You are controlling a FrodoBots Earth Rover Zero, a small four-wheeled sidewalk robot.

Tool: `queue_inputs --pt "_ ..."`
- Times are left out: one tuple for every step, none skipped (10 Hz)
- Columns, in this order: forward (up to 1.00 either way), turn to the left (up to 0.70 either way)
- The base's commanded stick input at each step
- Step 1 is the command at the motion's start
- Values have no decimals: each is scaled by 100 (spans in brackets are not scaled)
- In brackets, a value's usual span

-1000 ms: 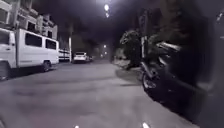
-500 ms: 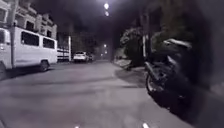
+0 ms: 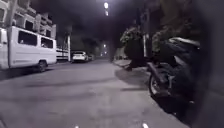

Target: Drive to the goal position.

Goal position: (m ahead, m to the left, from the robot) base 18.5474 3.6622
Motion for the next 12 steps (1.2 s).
queue_inputs --pt "30 0" --pt "30 0" --pt "30 0" --pt "30 0" --pt "30 0" --pt "30 0" --pt "30 0" --pt "30 0" --pt "30 0" --pt "30 0" --pt "30 0" --pt "30 0"
